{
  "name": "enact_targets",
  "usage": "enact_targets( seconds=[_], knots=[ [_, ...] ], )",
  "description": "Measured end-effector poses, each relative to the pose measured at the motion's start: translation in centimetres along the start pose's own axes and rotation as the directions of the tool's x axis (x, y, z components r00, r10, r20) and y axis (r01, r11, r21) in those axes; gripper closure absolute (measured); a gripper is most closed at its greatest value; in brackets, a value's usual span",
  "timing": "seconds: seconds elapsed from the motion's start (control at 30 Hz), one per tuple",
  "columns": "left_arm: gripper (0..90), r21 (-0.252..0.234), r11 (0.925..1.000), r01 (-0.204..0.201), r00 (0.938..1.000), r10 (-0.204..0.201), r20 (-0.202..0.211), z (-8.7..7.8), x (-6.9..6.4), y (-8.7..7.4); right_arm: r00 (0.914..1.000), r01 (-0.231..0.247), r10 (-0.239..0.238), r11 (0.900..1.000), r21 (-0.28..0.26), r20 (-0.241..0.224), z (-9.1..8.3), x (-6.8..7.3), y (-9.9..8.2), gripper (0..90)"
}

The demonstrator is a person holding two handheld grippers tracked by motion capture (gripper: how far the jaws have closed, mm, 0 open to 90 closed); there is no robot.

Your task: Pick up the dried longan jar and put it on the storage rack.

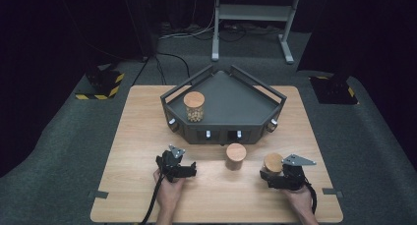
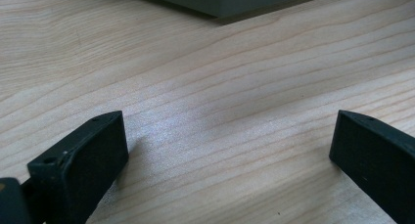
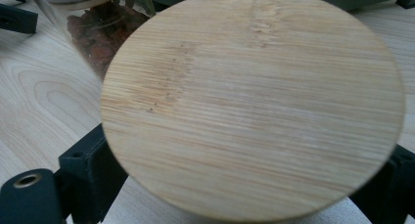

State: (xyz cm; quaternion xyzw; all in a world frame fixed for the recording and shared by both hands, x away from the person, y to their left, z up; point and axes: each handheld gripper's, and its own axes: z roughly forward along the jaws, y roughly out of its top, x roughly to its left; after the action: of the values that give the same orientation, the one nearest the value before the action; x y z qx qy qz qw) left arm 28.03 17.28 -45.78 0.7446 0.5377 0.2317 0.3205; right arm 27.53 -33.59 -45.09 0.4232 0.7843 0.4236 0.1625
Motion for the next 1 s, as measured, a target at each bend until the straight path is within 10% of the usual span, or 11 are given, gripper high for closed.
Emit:
enact_targets(
  seconds=[1.0],
  knots=[
    [0.7, 0.000, 1.0000, 0.000, 1.0000, 0.000, 0.000, 0.00, 0.00, 0.00, 0.9996, 0.006, -0.005, 0.9995, -0.031, 0.027, 0.24, 0.40, -0.66, 22.3]
  ],
)
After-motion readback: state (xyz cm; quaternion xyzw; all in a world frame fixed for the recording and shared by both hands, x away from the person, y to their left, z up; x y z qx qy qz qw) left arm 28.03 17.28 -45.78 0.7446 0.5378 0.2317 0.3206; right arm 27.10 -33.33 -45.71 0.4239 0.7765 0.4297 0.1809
